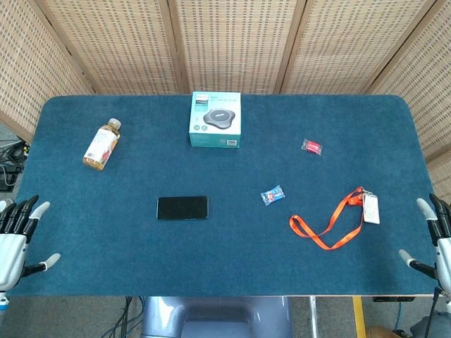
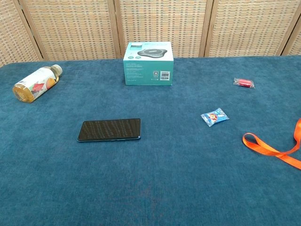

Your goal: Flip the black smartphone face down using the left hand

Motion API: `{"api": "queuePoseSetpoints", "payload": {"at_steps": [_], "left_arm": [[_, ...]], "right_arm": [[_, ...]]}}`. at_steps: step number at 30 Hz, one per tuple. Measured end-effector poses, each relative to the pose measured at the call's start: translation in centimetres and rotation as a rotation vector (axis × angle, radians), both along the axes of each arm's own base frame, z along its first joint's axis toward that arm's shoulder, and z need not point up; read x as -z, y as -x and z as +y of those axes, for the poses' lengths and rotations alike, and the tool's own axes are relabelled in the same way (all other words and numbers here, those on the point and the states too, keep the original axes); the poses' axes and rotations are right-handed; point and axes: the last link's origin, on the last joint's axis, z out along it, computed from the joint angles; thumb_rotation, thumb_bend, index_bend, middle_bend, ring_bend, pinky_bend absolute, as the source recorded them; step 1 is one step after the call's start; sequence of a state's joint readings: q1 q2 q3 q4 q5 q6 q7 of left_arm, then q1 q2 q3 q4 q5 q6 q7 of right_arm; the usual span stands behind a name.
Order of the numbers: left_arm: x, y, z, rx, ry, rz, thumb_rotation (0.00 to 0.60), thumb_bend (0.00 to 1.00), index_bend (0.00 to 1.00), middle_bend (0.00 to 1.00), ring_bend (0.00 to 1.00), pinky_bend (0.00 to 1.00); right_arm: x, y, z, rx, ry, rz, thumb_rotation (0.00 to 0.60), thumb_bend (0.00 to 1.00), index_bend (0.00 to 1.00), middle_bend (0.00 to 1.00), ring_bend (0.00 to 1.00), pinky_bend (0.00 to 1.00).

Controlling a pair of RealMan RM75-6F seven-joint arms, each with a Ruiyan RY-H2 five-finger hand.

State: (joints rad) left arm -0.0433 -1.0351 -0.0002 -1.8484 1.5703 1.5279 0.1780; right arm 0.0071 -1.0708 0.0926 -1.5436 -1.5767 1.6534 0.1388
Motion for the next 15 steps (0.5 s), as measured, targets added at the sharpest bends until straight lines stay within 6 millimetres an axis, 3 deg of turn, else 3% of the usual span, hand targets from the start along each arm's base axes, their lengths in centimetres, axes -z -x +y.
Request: {"api": "queuePoseSetpoints", "payload": {"at_steps": [10,15], "left_arm": [[0.6,0.0,0.6,0.000,0.020,0.001,0.600,0.00,0.00,0.00,0.00,0.00],[2.1,-0.7,2.7,0.020,0.067,0.008,0.600,0.00,0.00,0.00,0.00,0.00]], "right_arm": [[-0.2,0.1,0.0,0.004,-0.002,-0.008,0.600,0.00,0.00,0.00,0.00,0.00],[-0.4,0.4,-0.1,0.020,-0.005,-0.007,0.600,0.00,0.00,0.00,0.00,0.00]]}}
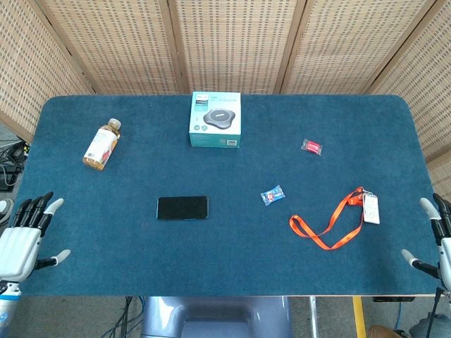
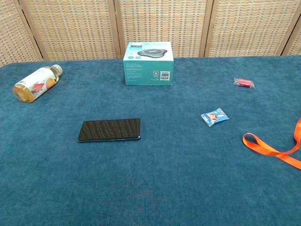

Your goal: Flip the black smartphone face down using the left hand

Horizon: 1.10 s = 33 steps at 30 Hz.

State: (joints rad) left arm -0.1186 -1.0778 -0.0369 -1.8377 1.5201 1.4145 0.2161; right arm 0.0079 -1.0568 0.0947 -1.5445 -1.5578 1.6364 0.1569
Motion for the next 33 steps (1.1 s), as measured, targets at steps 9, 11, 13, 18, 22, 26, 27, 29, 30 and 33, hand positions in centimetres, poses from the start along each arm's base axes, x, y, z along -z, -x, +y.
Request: {"api": "queuePoseSetpoints", "payload": {"at_steps": [9,11,13,18,22,26,27,29,30,33], "left_arm": [[6.0,-4.5,8.3,0.111,0.203,-0.047,0.600,0.00,0.00,0.00,0.00,0.00],[7.6,-5.6,10.3,0.125,0.259,-0.051,0.600,0.00,0.02,0.00,0.00,0.00],[9.2,-7.0,12.3,0.129,0.308,-0.056,0.600,0.00,0.08,0.00,0.00,0.00],[12.0,-9.6,15.2,0.100,0.376,-0.090,0.600,0.00,0.21,0.00,0.00,0.00],[14.0,-11.8,16.6,0.087,0.411,-0.092,0.600,0.05,0.26,0.00,0.00,0.00],[16.1,-13.8,17.4,0.083,0.436,-0.055,0.600,0.06,0.27,0.00,0.00,0.00],[16.8,-14.4,17.5,0.080,0.442,-0.042,0.600,0.06,0.27,0.00,0.00,0.00],[17.8,-15.2,17.5,0.074,0.450,-0.020,0.600,0.06,0.27,0.00,0.00,0.00],[18.4,-15.7,17.5,0.069,0.454,-0.006,0.600,0.08,0.27,0.00,0.00,0.00],[19.8,-16.7,17.4,0.054,0.464,0.014,0.600,0.11,0.27,0.00,0.00,0.00]], "right_arm": [[0.0,0.4,-0.5,0.042,-0.021,0.018,0.600,0.00,0.00,0.00,0.00,0.00],[0.0,0.4,-0.6,0.048,-0.021,0.018,0.600,0.00,0.00,0.00,0.00,0.00],[0.1,0.5,-0.7,0.053,-0.023,0.018,0.600,0.00,0.00,0.00,0.00,0.00],[0.4,0.7,-1.1,0.061,-0.035,0.021,0.600,0.00,0.00,0.00,0.00,0.00],[0.4,0.9,-1.3,0.068,-0.037,0.027,0.600,0.00,0.00,0.00,0.00,0.00],[0.5,0.8,-1.4,0.059,-0.044,0.033,0.600,0.00,0.00,0.00,0.00,0.00],[0.5,0.8,-1.5,0.056,-0.046,0.034,0.600,0.00,0.00,0.00,0.00,0.00],[0.5,0.8,-1.5,0.055,-0.047,0.034,0.600,0.00,0.00,0.00,0.00,0.00],[0.6,0.8,-1.5,0.055,-0.048,0.033,0.600,0.00,0.00,0.00,0.00,0.00],[0.6,0.8,-1.6,0.055,-0.051,0.029,0.600,0.00,0.00,0.00,0.00,0.00]]}}
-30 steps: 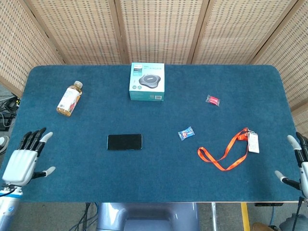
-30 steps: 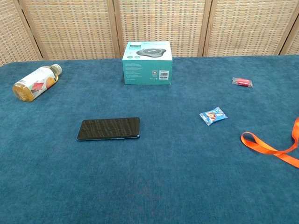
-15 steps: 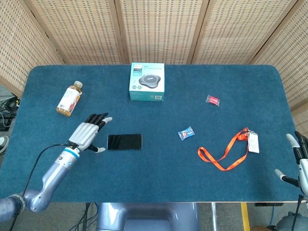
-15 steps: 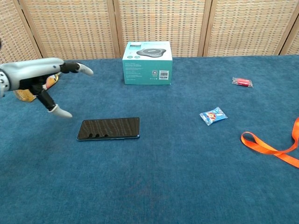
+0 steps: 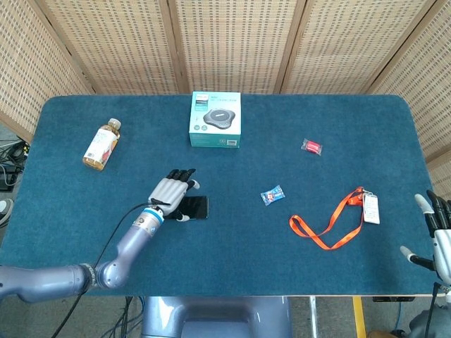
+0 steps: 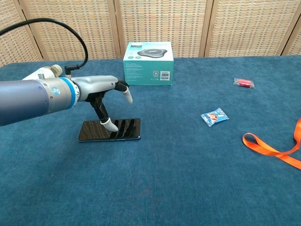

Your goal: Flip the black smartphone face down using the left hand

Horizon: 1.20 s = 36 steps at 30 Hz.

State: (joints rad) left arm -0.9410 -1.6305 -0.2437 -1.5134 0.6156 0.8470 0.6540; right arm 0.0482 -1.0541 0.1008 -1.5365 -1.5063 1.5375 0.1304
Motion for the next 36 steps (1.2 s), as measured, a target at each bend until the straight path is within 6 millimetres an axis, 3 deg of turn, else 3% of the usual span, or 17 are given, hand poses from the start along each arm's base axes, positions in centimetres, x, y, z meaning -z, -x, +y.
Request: {"api": "queuePoseSetpoints", "payload": {"at_steps": [6,28,31,36], "left_arm": [[2.3,-0.7,-0.3,-0.018,0.019,0.028,0.600,0.11,0.27,0.00,0.00,0.00],[4.2,-0.7,0.2,-0.104,0.001,0.017,0.600,0.11,0.28,0.00,0.00,0.00],[4.4,-0.6,0.3,-0.112,0.001,0.020,0.600,0.13,0.31,0.00,0.00,0.00],[4.9,-0.1,0.2,-0.130,0.011,0.026,0.600,0.17,0.45,0.00,0.00,0.00]], "right_arm": [[0.0,0.1,-0.1,0.001,-0.007,-0.010,0.600,0.00,0.00,0.00,0.00,0.00],[-0.4,0.3,-0.1,0.008,-0.003,-0.028,0.600,0.00,0.00,0.00,0.00,0.00],[-0.4,0.4,-0.1,0.010,-0.004,-0.031,0.600,0.00,0.00,0.00,0.00,0.00],[-0.4,0.5,-0.2,0.015,-0.008,-0.033,0.600,0.00,0.00,0.00,0.00,0.00]]}}
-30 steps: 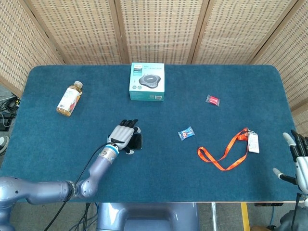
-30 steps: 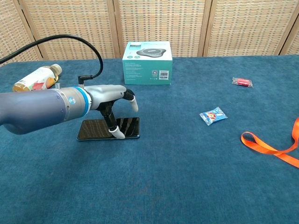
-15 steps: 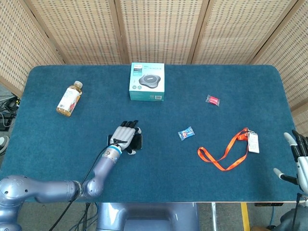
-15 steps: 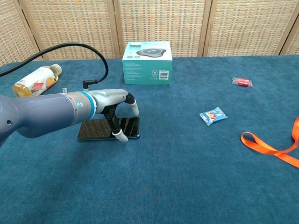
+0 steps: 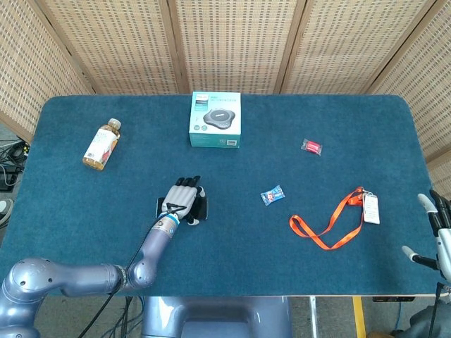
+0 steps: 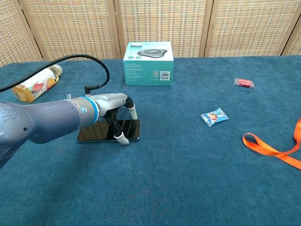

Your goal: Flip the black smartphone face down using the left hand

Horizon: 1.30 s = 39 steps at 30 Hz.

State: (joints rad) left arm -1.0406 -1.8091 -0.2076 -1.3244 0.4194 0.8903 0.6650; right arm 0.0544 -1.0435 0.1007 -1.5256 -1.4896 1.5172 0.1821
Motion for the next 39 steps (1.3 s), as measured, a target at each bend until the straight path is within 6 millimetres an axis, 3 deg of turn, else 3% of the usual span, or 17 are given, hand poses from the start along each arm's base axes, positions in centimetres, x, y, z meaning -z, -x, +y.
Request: {"api": "queuePoseSetpoints", "payload": {"at_steps": [5,13,26,39], "left_arm": [[-0.1,0.4,0.0,-0.010,-0.006,0.012,0.600,0.19,0.56,0.00,0.00,0.00],[-1.2,-0.3,-0.1,-0.007,-0.014,-0.074,0.600,0.19,0.57,0.00,0.00,0.00],[-4.2,-2.3,-0.7,0.039,-0.045,-0.365,0.600,0.19,0.59,0.00,0.00,0.00],[-5.8,-0.8,-1.8,-0.045,-0.026,-0.718,0.600,0.19,0.59,0.00,0.00,0.00]], "right_arm": [[0.0,0.0,0.0,-0.001,-0.002,-0.001,0.600,0.00,0.00,0.00,0.00,0.00],[0.0,0.0,0.1,0.000,-0.002,-0.007,0.600,0.00,0.00,0.00,0.00,0.00],[-0.1,0.0,0.1,-0.001,0.000,-0.007,0.600,0.00,0.00,0.00,0.00,0.00],[-0.1,0.0,0.2,0.002,0.003,-0.007,0.600,0.00,0.00,0.00,0.00,0.00]]}}
